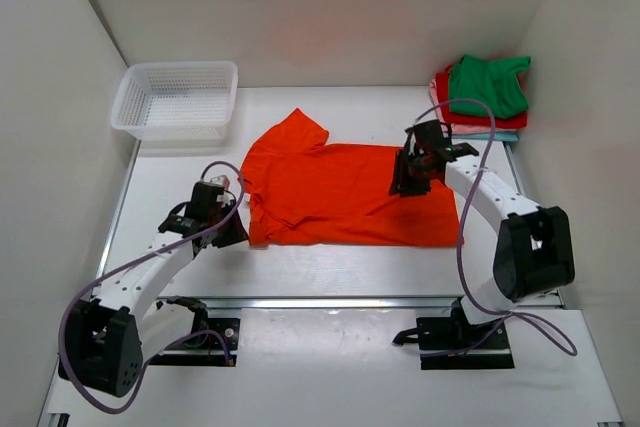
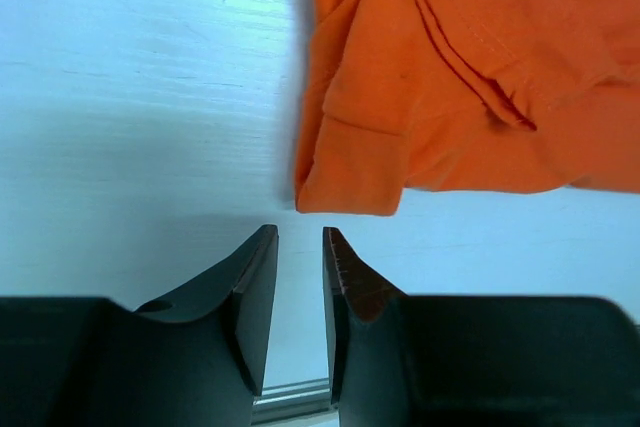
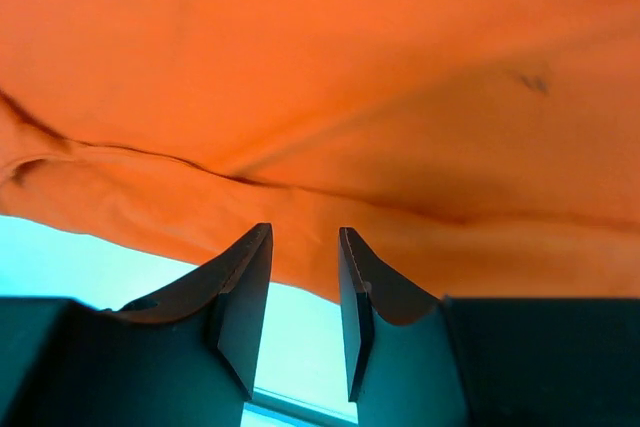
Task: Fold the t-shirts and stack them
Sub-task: Fold the flattened tshirt in 1/3 of the way
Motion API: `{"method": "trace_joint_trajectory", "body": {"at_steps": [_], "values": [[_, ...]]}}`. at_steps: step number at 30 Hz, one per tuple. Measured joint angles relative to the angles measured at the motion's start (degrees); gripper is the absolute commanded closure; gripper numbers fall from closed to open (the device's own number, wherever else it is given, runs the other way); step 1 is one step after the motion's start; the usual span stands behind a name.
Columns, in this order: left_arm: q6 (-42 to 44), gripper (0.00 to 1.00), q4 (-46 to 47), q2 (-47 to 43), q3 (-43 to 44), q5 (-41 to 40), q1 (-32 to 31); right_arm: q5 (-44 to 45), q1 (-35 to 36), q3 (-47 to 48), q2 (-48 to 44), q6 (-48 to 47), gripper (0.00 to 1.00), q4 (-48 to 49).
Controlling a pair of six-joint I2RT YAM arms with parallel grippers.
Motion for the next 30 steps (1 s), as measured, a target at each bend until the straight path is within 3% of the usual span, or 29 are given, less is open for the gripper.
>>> {"method": "trace_joint_trajectory", "body": {"at_steps": [10,21,23,25,30], "values": [[-9.8,0.60,11.8,-1.0,-11.7,2.5,-0.3,-2.1,-6.3,-8.4,-7.6,2.6,0.70,1.4],[-14.1,0.59,20.7,-3.0,-13.3,1.3,-0.2,-2.9,-11.0,-15.4,-9.6,2.9,0.67,2.2],[-14.2,0.71,21.4,-2.1,-13.3,1.3,-0.2,-2.9,-11.5,-16.4,-9.6,3.0,0.65,2.2],[-14.7,0.97,22.0,-1.2,-13.3,1.4,-0.6,-2.9,-12.1,-17.0,-9.6,3.0,0.65,2.2],[-13.3,1.00,22.2,-0.3,-13.1,1.8,-0.3,-2.9,-13.4,-17.3,-9.1,2.8,0.66,2.1]]}}
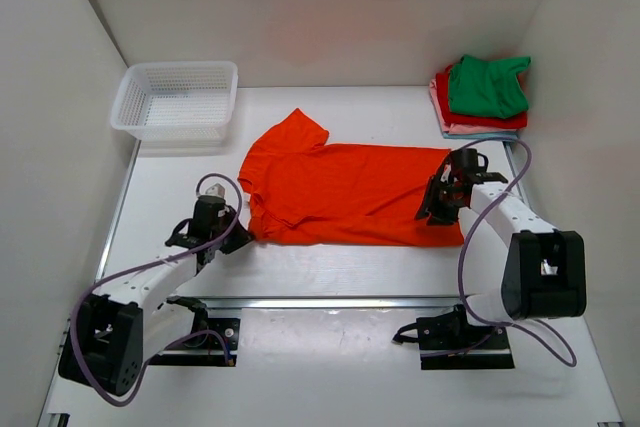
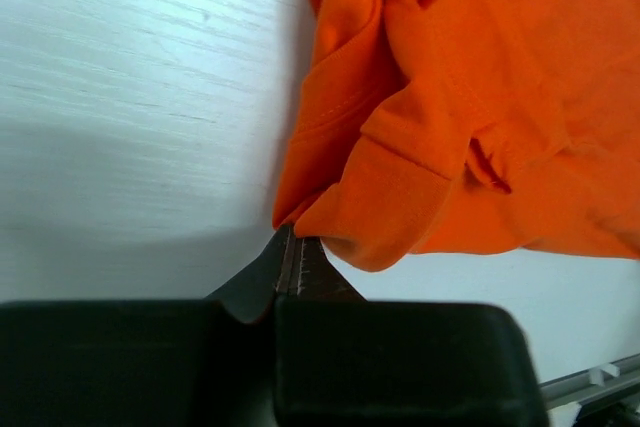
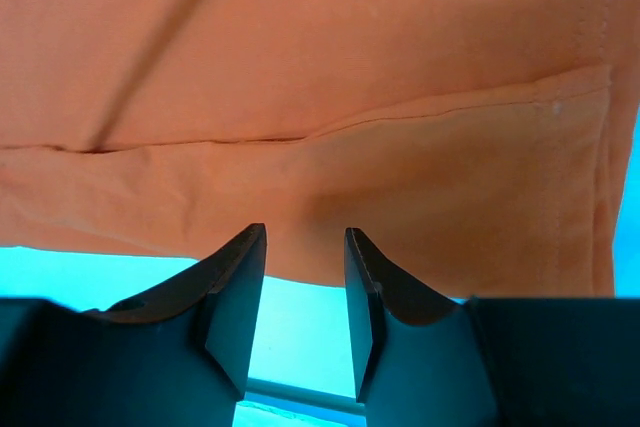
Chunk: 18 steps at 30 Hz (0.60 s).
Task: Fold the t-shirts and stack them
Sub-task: Fold the flattened tshirt in 1/3 of the way
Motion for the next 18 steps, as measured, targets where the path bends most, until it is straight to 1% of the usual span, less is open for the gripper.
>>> {"method": "trace_joint_trajectory", "body": {"at_steps": [3,8,13,18], "values": [[2.1,1.00,-3.2,0.2,2.0,-0.3,1.1,0.6,-0.2,0.0,2.4,-0.2,0.66,-0.1],[7.0,1.00,-9.7,-0.1,9.6,-2.2,2.9,2.6,-0.4,0.7,9.2,-1.0,0.66,-2.2],[12.7,1.00,-14.4,-0.1,16.7,-4.0,3.3,3.5,-1.6,2.1,10.1,-2.1,0.66,-3.6],[18.9,1.00,-19.1,3.1,21.0,-4.1,2.7,4.7,-5.8,3.5,11.5,-4.3,0.66,-5.4]]}}
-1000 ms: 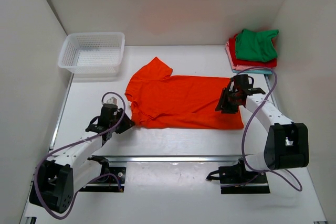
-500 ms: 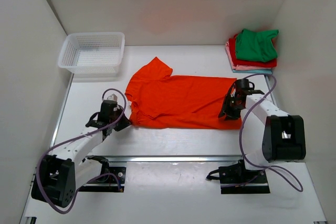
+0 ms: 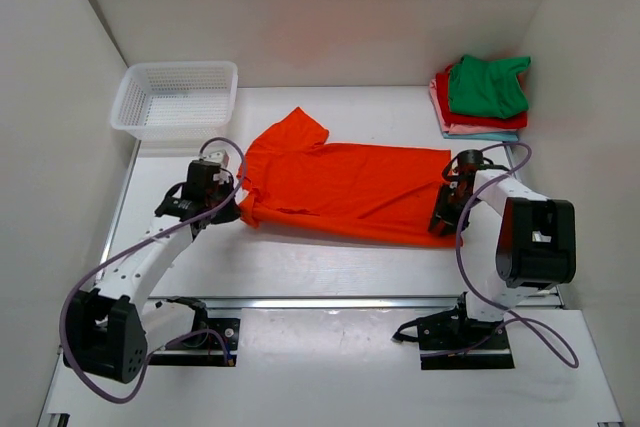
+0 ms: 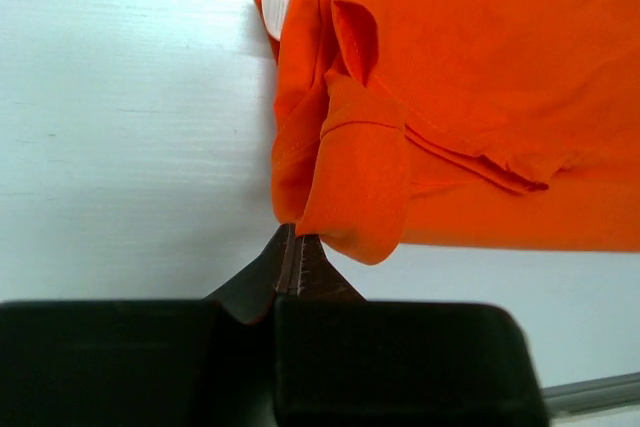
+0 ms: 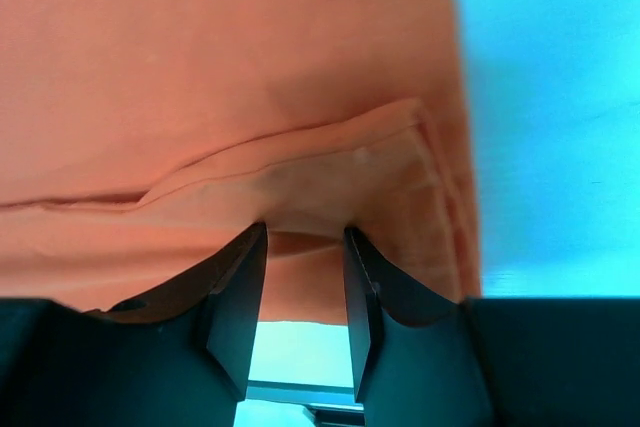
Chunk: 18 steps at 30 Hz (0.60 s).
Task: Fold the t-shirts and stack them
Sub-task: Fold the flattened tshirt in 1/3 of the way
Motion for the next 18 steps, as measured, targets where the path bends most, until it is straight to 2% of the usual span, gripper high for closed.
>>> {"method": "trace_joint_trajectory", "body": {"at_steps": [1,2,3,4,7,12,16,18], "values": [[1.3,0.99,-1.0,1.0,0.6,0.0,-0.3,0.0,-0.6,0.4,0.4,-0.5,0.66,-0.4],[2.5,0.91,-1.8,1.7,1.0,0.0,-0.5,0.2,-1.1,0.8,0.8,-0.9,0.65,-0.7],[3.8,0.77,-2.8,2.4,1.2,0.0,-0.7,0.3,-1.7,1.3,1.2,-1.4,0.66,-1.0],[4.7,0.77,-3.6,2.8,1.4,0.0,-0.7,0.3,-2.1,1.7,1.6,-1.8,0.65,-1.3],[6.6,0.67,-5.8,2.6,1.4,-0.5,0.1,1.1,-3.5,2.8,2.6,-2.8,0.65,-1.9],[6.5,0.73,-8.2,0.2,1.3,0.9,0.7,2.4,-4.6,4.3,3.9,-3.7,0.65,-2.4],[2.4,0.80,-6.7,-2.7,-3.0,4.3,-2.8,2.7,-4.3,4.5,4.1,-4.0,0.65,-2.5],[-0.5,0.81,-6.3,-3.6,-6.0,5.7,-4.7,3.0,-4.1,4.5,4.1,-4.1,0.66,-2.5]]}}
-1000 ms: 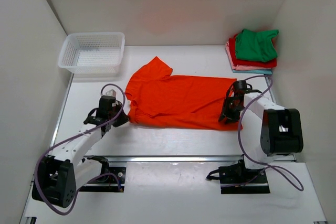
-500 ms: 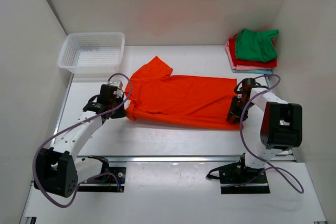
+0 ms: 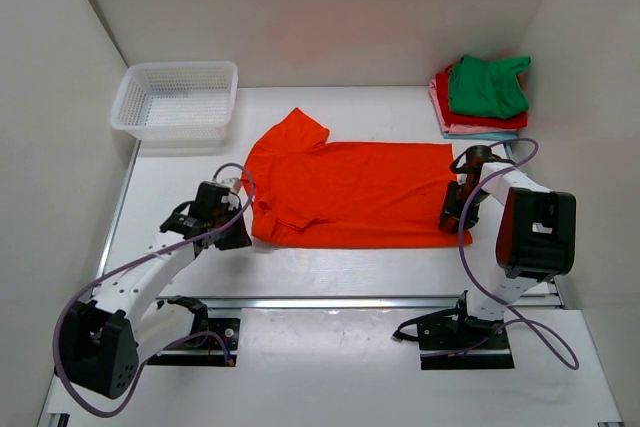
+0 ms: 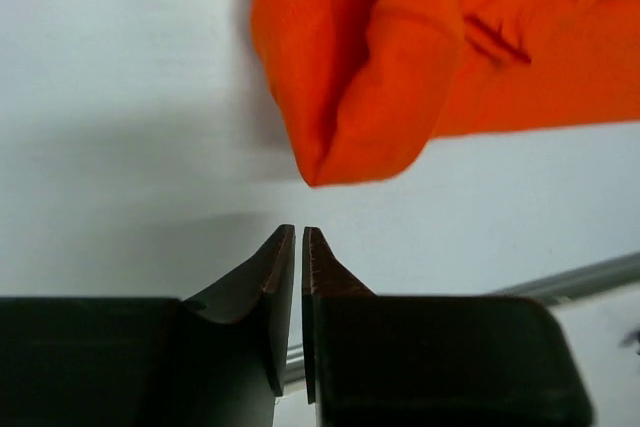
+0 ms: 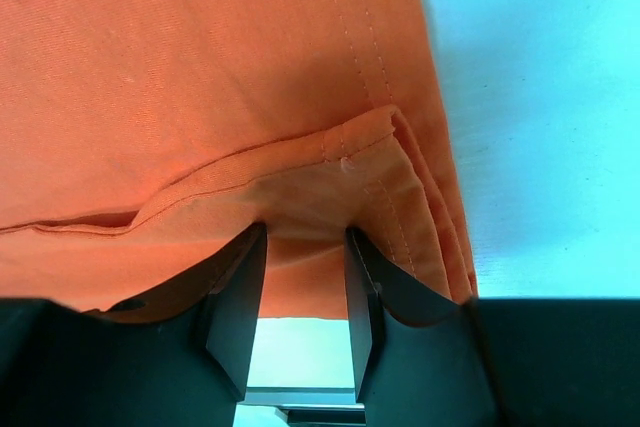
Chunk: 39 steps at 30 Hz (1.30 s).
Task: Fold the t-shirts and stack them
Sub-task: Fold the flattened tshirt in 1/3 of the way
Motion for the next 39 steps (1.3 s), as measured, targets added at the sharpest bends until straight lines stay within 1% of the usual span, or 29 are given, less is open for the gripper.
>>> {"method": "trace_joint_trajectory", "body": {"at_steps": [2,4,6,9,12,15,16,18,23,24,29,31,39], "values": [[-3.5,0.79,1.6,-0.7,-3.3,1.9,-1.2,0.1,0.2,0.0,0.0,-0.1,0.66,0.0],[-7.4,0.74,4.2,-1.9,-6.8,3.6,-1.3,0.2,0.3,0.0,0.0,-0.2,0.65,0.0],[-11.4,0.74,6.9,-4.0,-10.6,4.0,-1.1,0.3,0.4,0.0,0.0,-0.2,0.65,0.0],[-17.2,0.70,12.2,-7.7,-16.2,4.2,-0.4,0.3,0.7,0.0,0.0,-0.1,0.66,0.0],[-22.0,0.73,16.7,-9.2,-19.3,4.1,0.3,0.3,0.8,0.0,0.0,-0.1,0.65,0.0],[-25.5,0.72,20.8,-9.0,-20.4,3.4,0.9,0.3,0.9,0.0,0.0,-0.1,0.65,0.0],[-26.5,0.69,21.8,-9.0,-20.6,2.9,0.9,0.3,0.9,0.0,0.0,-0.1,0.65,0.0],[-28.4,0.71,24.1,-9.0,-20.7,1.7,0.8,0.3,0.9,0.0,0.0,-0.2,0.66,0.0],[-32.1,0.71,29.0,-8.9,-22.7,0.0,1.5,0.3,0.9,0.0,0.0,-0.1,0.66,0.0],[-32.5,0.68,29.6,-8.5,-22.9,-0.3,1.5,0.2,0.9,0.0,0.0,-0.1,0.66,0.0],[-33.5,0.64,32.3,-4.4,-22.9,-1.2,1.3,0.2,0.9,0.0,0.0,-0.1,0.65,0.0],[-33.8,0.66,33.7,-2.5,-22.9,-1.2,1.0,0.2,0.9,0.0,0.0,-0.1,0.65,0.0],[-35.4,0.64,39.0,3.4,-21.7,-1.2,-0.7,0.0,0.9,0.0,0.0,-0.1,0.66,0.1]]}}
